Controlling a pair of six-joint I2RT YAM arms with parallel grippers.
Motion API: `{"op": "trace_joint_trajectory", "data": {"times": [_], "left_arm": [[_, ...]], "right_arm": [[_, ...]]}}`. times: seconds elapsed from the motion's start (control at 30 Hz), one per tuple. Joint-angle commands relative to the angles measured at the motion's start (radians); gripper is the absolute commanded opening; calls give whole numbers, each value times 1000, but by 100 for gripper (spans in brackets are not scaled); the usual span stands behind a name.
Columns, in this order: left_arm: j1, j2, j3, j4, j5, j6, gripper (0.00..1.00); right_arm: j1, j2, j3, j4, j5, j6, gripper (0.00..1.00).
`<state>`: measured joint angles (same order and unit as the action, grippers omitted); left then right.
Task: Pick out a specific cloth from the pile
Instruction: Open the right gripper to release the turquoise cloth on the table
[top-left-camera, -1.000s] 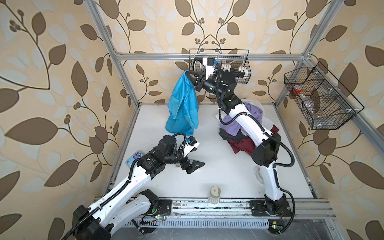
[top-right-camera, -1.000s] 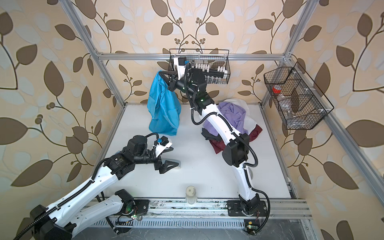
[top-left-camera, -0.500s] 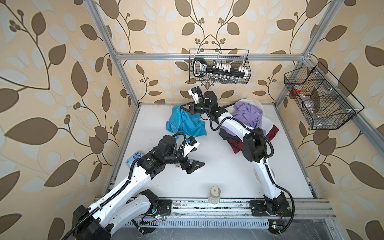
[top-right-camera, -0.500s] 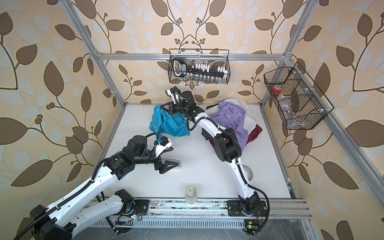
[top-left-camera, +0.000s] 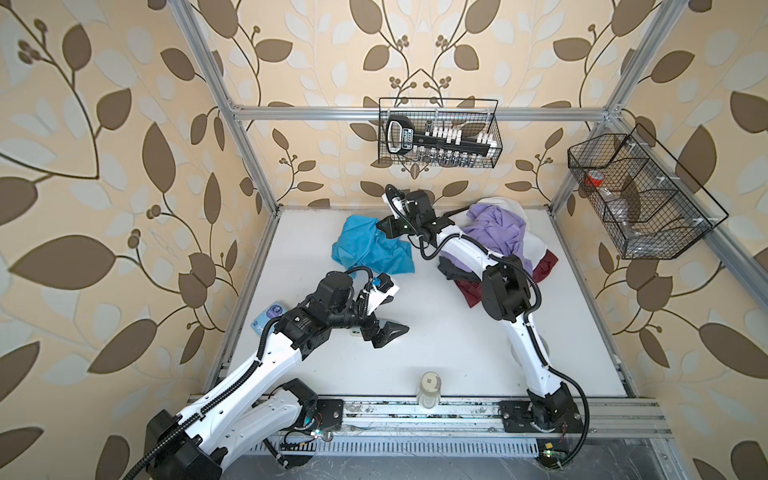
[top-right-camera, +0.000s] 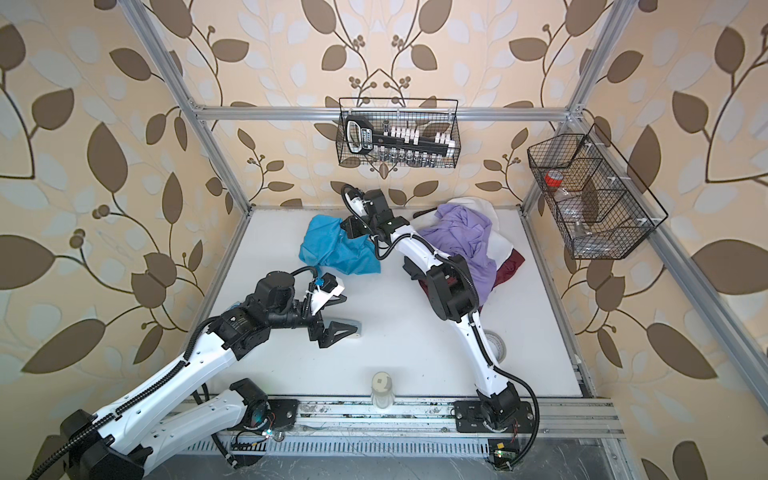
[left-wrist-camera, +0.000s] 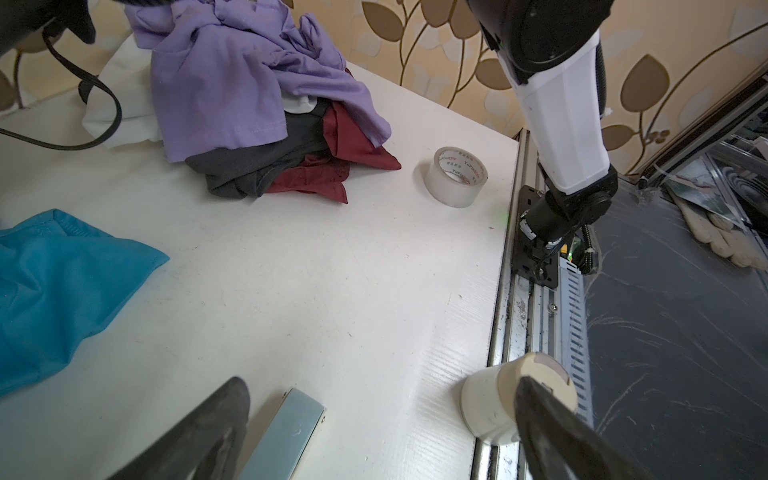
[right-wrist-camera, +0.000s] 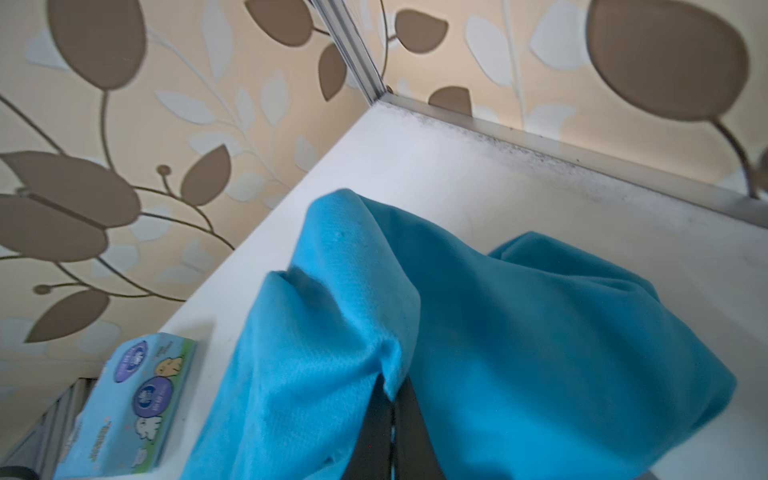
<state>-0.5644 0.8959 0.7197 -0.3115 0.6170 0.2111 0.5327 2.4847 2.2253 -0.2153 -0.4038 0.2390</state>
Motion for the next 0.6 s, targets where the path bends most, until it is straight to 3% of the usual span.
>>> {"op": "trace_joint_trajectory", "data": {"times": [0.0, 0.33, 0.57], "left_arm": [[-12, -19, -5, 11, -8, 26, 99], [-12, -11, -5, 10, -16, 29, 99], [-12, -12, -5, 8, -19, 29, 99]], "right_arm": [[6, 55, 9, -79, 91, -61, 2], [36, 148, 71, -155, 128, -96, 17], [91, 186, 107, -167, 108, -97, 19]]}}
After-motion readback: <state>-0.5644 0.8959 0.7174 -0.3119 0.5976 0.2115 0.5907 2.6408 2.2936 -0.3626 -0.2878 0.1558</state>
